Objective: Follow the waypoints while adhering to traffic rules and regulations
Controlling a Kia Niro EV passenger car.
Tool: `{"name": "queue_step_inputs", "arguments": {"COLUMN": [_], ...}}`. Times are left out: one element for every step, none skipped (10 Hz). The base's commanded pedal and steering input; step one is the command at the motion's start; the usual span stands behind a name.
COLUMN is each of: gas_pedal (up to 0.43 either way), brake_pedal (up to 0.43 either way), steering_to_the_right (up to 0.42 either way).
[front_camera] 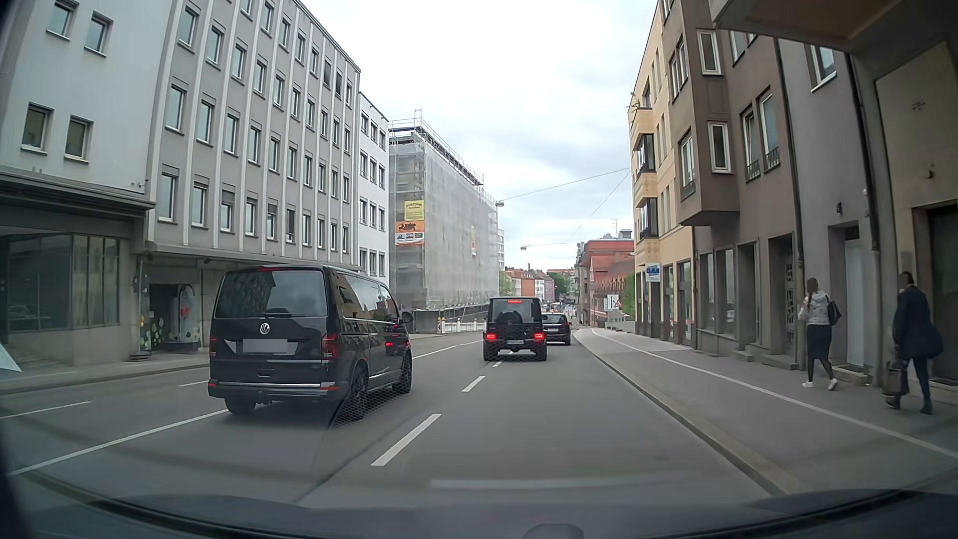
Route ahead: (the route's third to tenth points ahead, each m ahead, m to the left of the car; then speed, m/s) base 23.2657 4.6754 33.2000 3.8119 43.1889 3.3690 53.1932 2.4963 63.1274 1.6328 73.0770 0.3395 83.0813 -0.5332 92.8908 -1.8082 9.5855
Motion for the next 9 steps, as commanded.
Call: {"name": "queue_step_inputs", "arguments": {"gas_pedal": [0.039,0.039,0.039,0.039,0.039,0.047,0.047,0.047,0.047], "brake_pedal": [0.000,0.000,0.000,0.000,0.000,0.000,0.000,0.000,0.000], "steering_to_the_right": [0.015,0.015,0.015,0.015,0.015,0.015,0.015,0.015,0.014]}}
